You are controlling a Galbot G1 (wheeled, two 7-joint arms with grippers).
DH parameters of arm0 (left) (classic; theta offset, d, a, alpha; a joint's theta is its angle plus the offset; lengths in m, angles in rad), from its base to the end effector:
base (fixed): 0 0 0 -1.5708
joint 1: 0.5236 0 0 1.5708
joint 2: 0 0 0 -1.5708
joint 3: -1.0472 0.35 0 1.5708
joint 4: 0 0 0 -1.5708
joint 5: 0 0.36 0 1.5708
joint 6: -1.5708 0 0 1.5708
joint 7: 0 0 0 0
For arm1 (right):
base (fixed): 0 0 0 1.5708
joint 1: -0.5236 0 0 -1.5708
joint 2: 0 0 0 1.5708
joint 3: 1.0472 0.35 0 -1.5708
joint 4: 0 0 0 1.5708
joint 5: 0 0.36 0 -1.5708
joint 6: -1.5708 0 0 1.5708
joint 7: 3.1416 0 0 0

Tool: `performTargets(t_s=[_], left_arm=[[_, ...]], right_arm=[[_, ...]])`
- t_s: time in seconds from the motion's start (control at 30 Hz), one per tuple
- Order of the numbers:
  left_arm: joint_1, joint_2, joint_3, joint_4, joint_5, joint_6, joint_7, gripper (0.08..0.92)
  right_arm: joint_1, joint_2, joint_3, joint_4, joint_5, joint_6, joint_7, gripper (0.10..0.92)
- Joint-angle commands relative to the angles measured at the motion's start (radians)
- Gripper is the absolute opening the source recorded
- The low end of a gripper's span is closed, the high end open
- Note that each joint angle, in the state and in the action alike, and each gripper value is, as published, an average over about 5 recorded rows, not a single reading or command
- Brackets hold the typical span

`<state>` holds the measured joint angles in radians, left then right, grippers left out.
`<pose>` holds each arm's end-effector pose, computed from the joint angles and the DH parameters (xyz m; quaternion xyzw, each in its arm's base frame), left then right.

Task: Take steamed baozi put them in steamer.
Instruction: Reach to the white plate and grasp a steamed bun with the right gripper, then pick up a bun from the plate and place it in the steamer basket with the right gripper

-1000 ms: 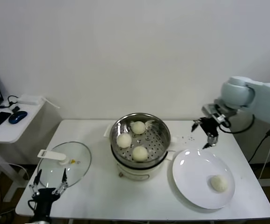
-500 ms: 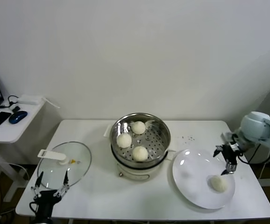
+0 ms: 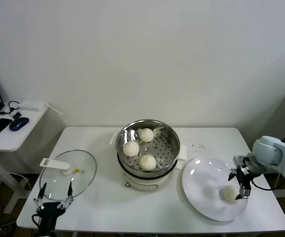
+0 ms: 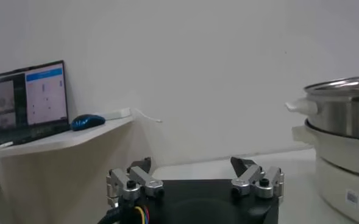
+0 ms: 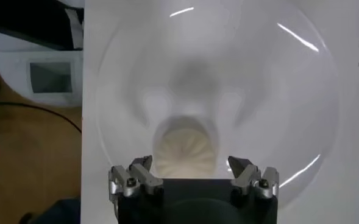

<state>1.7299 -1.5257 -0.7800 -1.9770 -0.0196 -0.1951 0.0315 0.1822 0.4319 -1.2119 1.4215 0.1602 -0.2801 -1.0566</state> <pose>0.1196 0.0931 -0.3599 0.0756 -0.9928 -0.0844 0.0378 0.4402 -0.2195 -0.2183 0.5118 -0.5237 0.4649 0.4978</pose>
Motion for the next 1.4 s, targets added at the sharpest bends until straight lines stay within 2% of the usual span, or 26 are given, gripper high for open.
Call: performTargets(t_s=[0.03,0.63,0.73,0.9,1.03,1.23,1.4], left_arm=[[-0.003,0.001,0.0,0.007,-0.005,0.003,0.0,0.823],[-0.016,0.001,-0.002,0.011,-0.004,0.009,0.0,0.823],[-0.018,0.003,-0.005,0.012,-0.006,0.01,-0.001,0.823],[-0.017,0.002,-0.004,0.012,-0.006,0.01,-0.001,0.823],[-0.017,0.002,-0.005,0.012,-0.007,0.01,-0.001,0.823],[-0.019,0.002,-0.005,0.009,-0.008,0.011,-0.001,0.823],[-0.025,0.001,-0.003,0.006,-0.009,0.013,-0.001,0.823]], right_arm=[[-0.088,0.017,0.055,-0.025,-0.027,-0.008,0.009,0.823],[-0.112,0.031,0.073,-0.042,-0.048,-0.006,0.017,0.815],[-0.117,0.031,0.078,-0.041,-0.048,-0.006,0.018,0.774],[-0.112,0.033,0.08,-0.038,-0.045,-0.006,0.019,0.661],[-0.092,0.034,0.074,-0.033,-0.035,-0.006,0.019,0.63],[0.058,0.033,-0.017,-0.002,0.03,-0.009,0.017,0.628],[0.308,0.061,-0.187,0.04,0.156,-0.015,0.014,0.628]])
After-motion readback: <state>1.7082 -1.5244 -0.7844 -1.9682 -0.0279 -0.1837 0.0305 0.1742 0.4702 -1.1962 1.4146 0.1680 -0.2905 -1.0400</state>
